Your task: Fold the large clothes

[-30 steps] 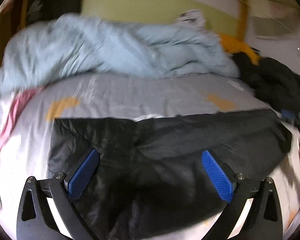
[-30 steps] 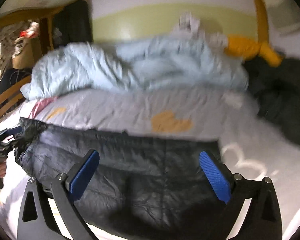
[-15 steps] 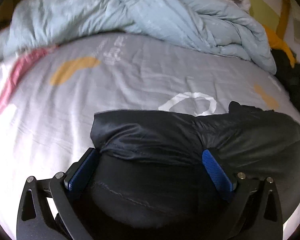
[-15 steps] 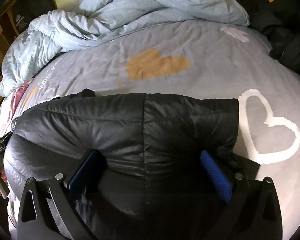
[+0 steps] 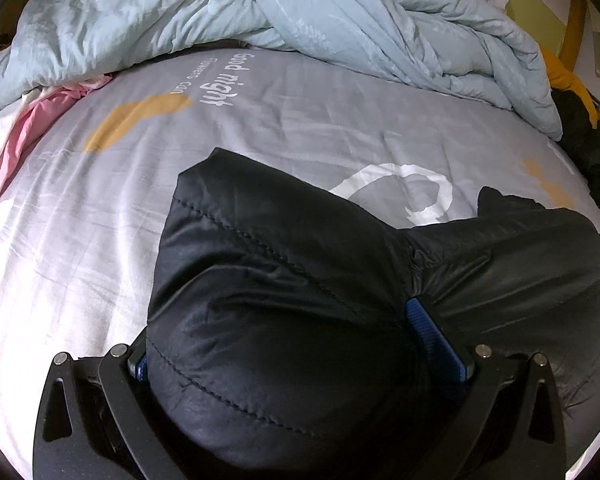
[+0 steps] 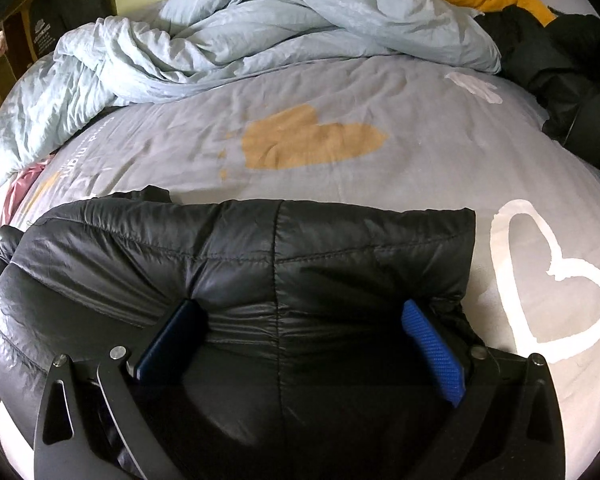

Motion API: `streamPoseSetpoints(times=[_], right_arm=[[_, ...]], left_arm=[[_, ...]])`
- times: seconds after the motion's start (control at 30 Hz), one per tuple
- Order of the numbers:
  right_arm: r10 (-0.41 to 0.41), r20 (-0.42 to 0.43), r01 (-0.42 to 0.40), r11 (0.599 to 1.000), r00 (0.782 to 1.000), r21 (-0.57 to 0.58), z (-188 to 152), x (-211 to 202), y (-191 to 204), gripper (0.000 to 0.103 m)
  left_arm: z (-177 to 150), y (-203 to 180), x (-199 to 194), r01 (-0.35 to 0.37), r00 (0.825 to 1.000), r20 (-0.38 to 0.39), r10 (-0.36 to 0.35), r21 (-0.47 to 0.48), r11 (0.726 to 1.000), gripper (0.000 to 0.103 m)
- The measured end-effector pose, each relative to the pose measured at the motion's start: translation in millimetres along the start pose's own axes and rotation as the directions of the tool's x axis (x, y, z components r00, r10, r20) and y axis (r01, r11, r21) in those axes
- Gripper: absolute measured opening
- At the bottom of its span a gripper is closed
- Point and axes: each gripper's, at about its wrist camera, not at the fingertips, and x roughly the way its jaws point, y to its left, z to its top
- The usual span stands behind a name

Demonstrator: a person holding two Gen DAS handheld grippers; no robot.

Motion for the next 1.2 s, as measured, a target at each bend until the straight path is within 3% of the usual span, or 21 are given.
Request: streamPoseSetpoints(times=[0.4,0.5,0.6,0.73,0.83,0.9,0.97,1.07,1.2], right_arm=[[-0.008,0.011,0.008,1.0,1.0,-0.007,-1.6,-0.1,0.7,0.103],[-0.013,0.009,0.013,1.0,1.0,-0.011,-1.1,0.2,0.5,0.103],[-0.004,0.023,0.005,1.0,1.0,-0.013,-1.6,-2.3,0.3,0.103],[0.005,0.063,-0.004,1.0,0.998,-0.027,-4.8,-22.1,-3.9,0.095],[0.001,0.109,0.0,1.0,0.994,-0.005,-7.6,-51.7,-10.9,0.091],[0.012,0.144,-0.014,1.0,0.99,0.015,-8.1,-73.6,-13.7,0.087],[0.033,0.189,-0.038,0.999,0.981,0.024,-6.1,-101.6,-13.1,0.079],[0.079,0.236,-0.076,0.997,0.968,-0.02,0.5,-141.9,1.8,0.076],[0.155,0.217,-0.132,0.985,0.964,-0.114,6.6,-176.2,38.2,0.062]], left_arm=[[-0.3,-1.2,0.2,-0.022,1.0,0.008,0.022,0.011,1.0,0.103],[-2.2,3.1,-7.1,0.002,0.999,0.043,-0.002,0.001,1.0,0.102],[-7.0,10.7,-35.4,0.011,0.991,0.135,-0.007,-0.031,0.999,0.092],[-21.9,4.5,-104.6,-0.001,0.943,0.333,0.001,-0.002,1.0,0.091],[-31.8,-19.8,-161.4,-0.018,0.879,0.476,-0.012,0.058,0.998,0.091],[-40.7,-41.1,-190.4,0.009,0.849,0.526,-0.058,0.094,0.996,0.089],[-51.1,-67.3,-210.0,0.056,0.836,0.534,-0.129,0.152,0.987,0.081],[-65.5,-105.1,-214.4,0.157,0.849,0.466,-0.247,0.225,0.962,0.072],[-78.8,-145.5,-182.0,0.242,0.893,0.333,-0.303,0.213,0.947,0.045]])
